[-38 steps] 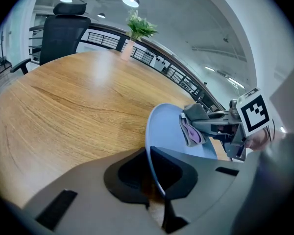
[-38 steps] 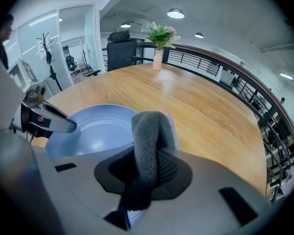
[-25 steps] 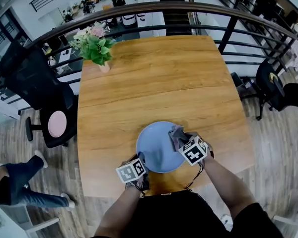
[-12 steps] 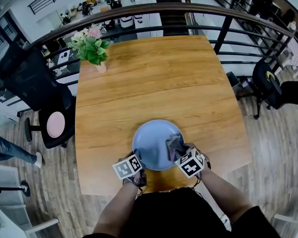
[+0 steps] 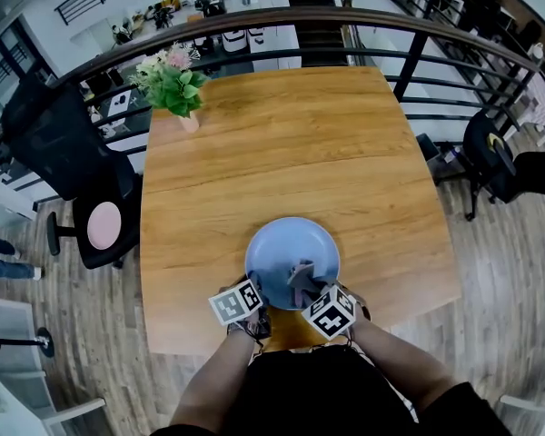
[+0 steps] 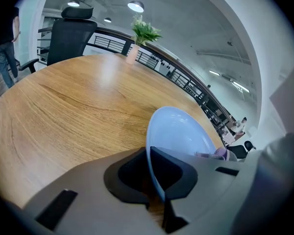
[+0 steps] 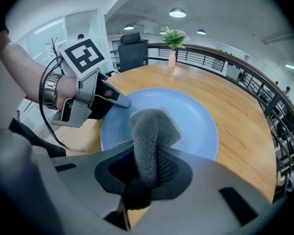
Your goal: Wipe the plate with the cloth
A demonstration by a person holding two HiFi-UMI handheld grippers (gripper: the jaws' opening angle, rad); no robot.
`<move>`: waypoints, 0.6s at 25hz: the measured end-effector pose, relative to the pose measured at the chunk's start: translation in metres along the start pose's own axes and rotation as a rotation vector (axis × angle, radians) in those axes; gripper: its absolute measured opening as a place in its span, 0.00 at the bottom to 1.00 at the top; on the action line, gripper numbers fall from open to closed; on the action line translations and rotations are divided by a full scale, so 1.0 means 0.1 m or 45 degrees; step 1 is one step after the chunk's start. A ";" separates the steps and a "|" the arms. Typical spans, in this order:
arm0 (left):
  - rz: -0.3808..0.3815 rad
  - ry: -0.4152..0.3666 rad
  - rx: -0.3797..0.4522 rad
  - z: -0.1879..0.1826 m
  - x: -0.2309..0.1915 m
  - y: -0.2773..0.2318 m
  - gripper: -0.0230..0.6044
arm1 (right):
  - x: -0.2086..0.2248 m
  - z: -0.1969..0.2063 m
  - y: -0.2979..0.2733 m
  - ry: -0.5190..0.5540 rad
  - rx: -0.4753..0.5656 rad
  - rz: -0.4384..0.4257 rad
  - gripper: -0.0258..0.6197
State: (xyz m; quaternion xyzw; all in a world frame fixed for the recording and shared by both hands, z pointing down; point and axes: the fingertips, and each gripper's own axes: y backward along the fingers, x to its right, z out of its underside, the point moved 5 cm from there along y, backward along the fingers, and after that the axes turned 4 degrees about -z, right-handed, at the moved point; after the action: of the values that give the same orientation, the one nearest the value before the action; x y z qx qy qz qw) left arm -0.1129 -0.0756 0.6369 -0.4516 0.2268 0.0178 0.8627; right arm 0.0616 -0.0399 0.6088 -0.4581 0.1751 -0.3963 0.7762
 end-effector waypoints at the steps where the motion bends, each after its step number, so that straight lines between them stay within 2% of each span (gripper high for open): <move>1: 0.002 -0.003 -0.003 0.01 0.01 0.00 0.10 | -0.03 -0.01 -0.02 0.007 0.000 -0.013 0.15; 6: 0.021 -0.011 -0.009 0.02 0.00 -0.01 0.10 | -0.20 -0.13 -0.16 0.022 0.020 -0.088 0.15; 11: 0.041 -0.020 -0.021 0.02 -0.01 -0.01 0.10 | -0.29 -0.25 -0.27 -0.029 0.052 -0.153 0.15; 15: 0.065 -0.021 -0.034 -0.01 -0.03 -0.01 0.10 | -0.29 -0.32 -0.36 -0.038 0.059 -0.159 0.15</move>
State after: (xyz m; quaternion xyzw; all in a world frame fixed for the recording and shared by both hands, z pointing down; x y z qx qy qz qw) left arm -0.1158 -0.0765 0.6386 -0.4570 0.2309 0.0467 0.8577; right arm 0.0065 -0.0457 0.6203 -0.4561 0.1253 -0.4408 0.7629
